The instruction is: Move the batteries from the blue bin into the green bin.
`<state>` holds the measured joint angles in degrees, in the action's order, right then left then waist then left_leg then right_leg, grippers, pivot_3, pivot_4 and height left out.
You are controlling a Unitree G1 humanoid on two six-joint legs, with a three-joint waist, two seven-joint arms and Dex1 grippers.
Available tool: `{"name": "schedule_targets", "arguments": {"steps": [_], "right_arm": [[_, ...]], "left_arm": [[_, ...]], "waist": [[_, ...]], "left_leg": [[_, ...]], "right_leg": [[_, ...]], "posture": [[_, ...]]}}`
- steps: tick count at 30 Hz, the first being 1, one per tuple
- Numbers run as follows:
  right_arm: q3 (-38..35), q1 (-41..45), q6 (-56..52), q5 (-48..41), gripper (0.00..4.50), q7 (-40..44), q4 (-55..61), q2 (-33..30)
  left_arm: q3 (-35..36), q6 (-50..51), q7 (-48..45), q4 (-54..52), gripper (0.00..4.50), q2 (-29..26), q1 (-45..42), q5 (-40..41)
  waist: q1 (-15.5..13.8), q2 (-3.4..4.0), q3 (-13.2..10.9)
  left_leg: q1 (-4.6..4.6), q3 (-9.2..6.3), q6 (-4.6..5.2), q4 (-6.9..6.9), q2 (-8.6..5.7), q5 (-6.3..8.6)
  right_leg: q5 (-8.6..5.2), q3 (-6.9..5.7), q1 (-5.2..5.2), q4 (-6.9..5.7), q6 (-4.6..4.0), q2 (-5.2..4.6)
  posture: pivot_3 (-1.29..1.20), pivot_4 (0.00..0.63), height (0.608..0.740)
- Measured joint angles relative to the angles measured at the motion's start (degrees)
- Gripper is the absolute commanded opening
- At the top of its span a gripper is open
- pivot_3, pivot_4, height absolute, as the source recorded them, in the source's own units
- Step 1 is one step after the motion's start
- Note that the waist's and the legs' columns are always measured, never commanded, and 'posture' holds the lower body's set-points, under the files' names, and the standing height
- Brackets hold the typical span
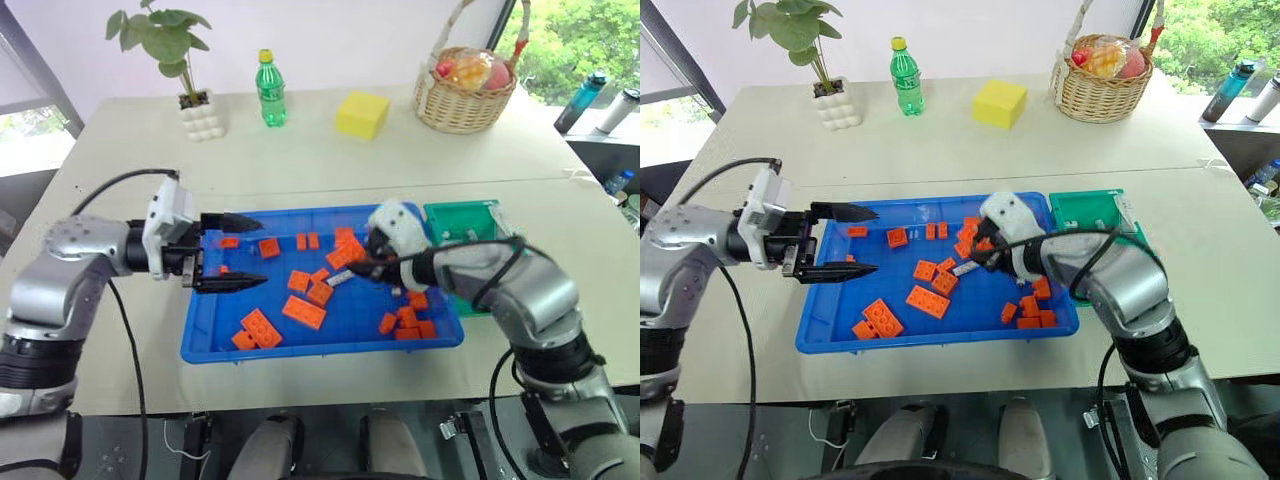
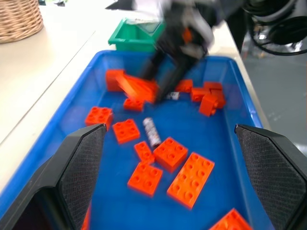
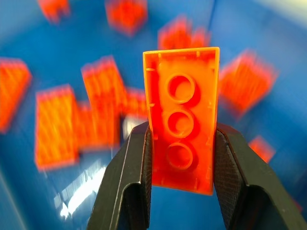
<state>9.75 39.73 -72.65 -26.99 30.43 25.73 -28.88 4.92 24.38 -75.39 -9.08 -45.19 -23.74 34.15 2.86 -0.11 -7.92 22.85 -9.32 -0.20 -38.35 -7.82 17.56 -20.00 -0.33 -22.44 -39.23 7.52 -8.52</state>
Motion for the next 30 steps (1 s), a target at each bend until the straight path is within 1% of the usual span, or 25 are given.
{"name": "schedule_targets", "arguments": {"steps": [2, 5, 9, 11, 13, 14, 15, 17, 19, 22, 23, 25, 30], "right_arm": [[1.92, 2.92, 2.62, -0.05, 1.21, 0.88, -2.97, 3.18], [8.28, 5.23, 7.28, 1.93, 1.21, 2.08, -9.93, 8.22], [15.66, 8.19, 14.83, 5.53, 3.17, 4.33, -21.2, 15.96], [17.97, 9.46, 18.0, 7.31, 4.12, 5.44, -24.71, 17.64], [19.49, 10.48, 20.84, 8.92, 4.12, 7.82, -26.54, 16.64], [19.5, 10.77, 21.96, 9.42, 4.12, 9.33, -26.78, 15.3], [19.37, 11.09, 22.54, 9.52, 4.12, 10.54, -26.93, 13.99], [17.94, 11.41, 24.16, 9.52, 4.12, 14.52, -26.9, 9.03], [16.34, 11.03, 26.64, 9.64, 4.12, 19.25, -26.79, 2.66], [14.36, 7.98, 31.81, 9.96, 4.12, 27.75, -26.22, -6.98], [14.12, 7.1, 33.03, 10.03, 4.12, 29.5, -26.3, -8.57], [14.04, 5.21, 36.49, 10.28, 4.12, 33.22, -26.85, -10.42], [14.06, 3.61, 43.21, 13.07, 4.12, 35.66, -30.18, -9.96]], "left_arm": [[0.02, -0.9, 0.32, 0.03, 4.5, 0.6, 0.09, 0.01], [0.08, -1.33, 0.65, 0.27, 4.5, 0.95, 0.05, 0.03], [-0.24, -2.53, 0.86, 1.51, 4.5, 2.2, 0.03, -0.48], [-0.81, -3.08, 0.83, 1.75, 4.5, 2.29, 0.1, -1.1], [-0.89, -3.49, 0.94, 1.8, 4.5, 2.27, 0.47, -1.19], [-0.87, -3.48, 1.05, 1.81, 4.5, 2.16, 0.63, -1.19], [-0.82, -3.47, 1.11, 1.8, 4.5, 1.97, 0.74, -1.17], [-0.63, -3.44, 1.21, 1.79, 4.5, 1.14, 1.26, -1.16], [-0.44, -3.39, 1.23, 1.74, 4.5, 0.32, 1.87, -1.16], [0.05, -2.82, 1.25, 1.23, 4.5, -0.64, 3.21, -1.05], [0.05, -2.5, 1.27, 1.02, 4.5, -0.88, 3.35, -1.04], [0.05, -2.32, 1.67, -0.05, 4.5, -0.88, 3.34, -1.01], [0.05, -2.16, 2.37, -0.79, 4.5, -0.88, 3.26, -0.98]], "waist": [[0.06, -0.01, 0.01], [0.38, -0.01, 0.01], [0.79, -0.01, 0.01], [1.03, -0.01, 0.01], [1.06, -0.01, 0.01], [1.05, -0.01, 0.01], [1.04, -0.01, 0.01], [0.94, -0.01, 0.01], [0.87, -0.01, 0.01], [0.96, -0.01, 0.01], [1.03, -0.01, 0.01], [1.26, -0.01, 0.01], [1.02, -0.01, 0.0]], "left_leg": [[-0.01, 0.0, 0.0, 0.0, 0.0, 0.0], [0.0, -0.03, 0.0, -0.02, -0.02, 0.0], [0.0, -0.12, 0.0, -0.07, -0.06, 0.0], [0.0, -0.25, 0.0, -0.1, -0.13, 0.0], [0.02, -0.33, 0.0, -0.2, -0.2, 0.0], [0.04, -0.4, 0.0, -0.59, -0.24, 0.0], [0.09, -0.45, 0.0, -0.66, -0.25, 0.0], [0.16, -0.5, 0.0, -0.64, -0.3, 0.0], [0.3, -0.54, 0.01, -0.65, -0.33, 0.01], [0.38, -0.53, 0.02, -0.67, -0.33, 0.01], [0.41, -0.52, 0.02, -0.66, -0.32, 0.01], [0.43, -0.47, 0.02, -0.65, -0.25, 0.01], [0.45, -0.47, 0.02, -0.65, -0.26, 0.01]], "right_leg": [[0.0, 0.0, 0.01, -0.01, 0.0, 0.0], [0.0, 0.01, 0.0, -0.1, 0.0, -0.02], [0.0, 0.0, 0.0, -0.16, 0.0, -0.01], [0.0, 0.0, -0.01, -0.23, 0.0, -0.01], [0.0, 0.0, 0.0, -0.24, 0.0, -0.02], [0.0, 0.0, 0.02, -0.25, -0.01, -0.02], [0.0, 0.0, 0.02, -0.26, -0.01, -0.01], [0.0, 0.0, 0.05, -0.25, -0.01, -0.02], [0.0, 0.0, -0.02, -0.23, -0.01, -0.03], [0.0, 0.0, -0.07, -0.2, -0.01, -0.04], [0.0, 0.0, -0.09, -0.2, 0.0, -0.04], [0.0, 0.0, -0.13, -0.17, 0.0, -0.02], [0.0, 0.0, -0.16, -0.14, 0.0, -0.03]], "posture": [[0.0, 0.15, 0.737], [0.0, 0.15, 0.737], [0.0, 0.15, 0.737], [0.0, 0.15, 0.737], [0.0, 0.15, 0.737], [0.0, 0.15, 0.737], [0.0, 0.15, 0.737], [0.0, 0.15, 0.737], [0.0, 0.15, 0.737], [0.0, 0.15, 0.737], [0.0, 0.15, 0.737], [0.0, 0.15, 0.737], [0.0, 0.15, 0.737]]}}
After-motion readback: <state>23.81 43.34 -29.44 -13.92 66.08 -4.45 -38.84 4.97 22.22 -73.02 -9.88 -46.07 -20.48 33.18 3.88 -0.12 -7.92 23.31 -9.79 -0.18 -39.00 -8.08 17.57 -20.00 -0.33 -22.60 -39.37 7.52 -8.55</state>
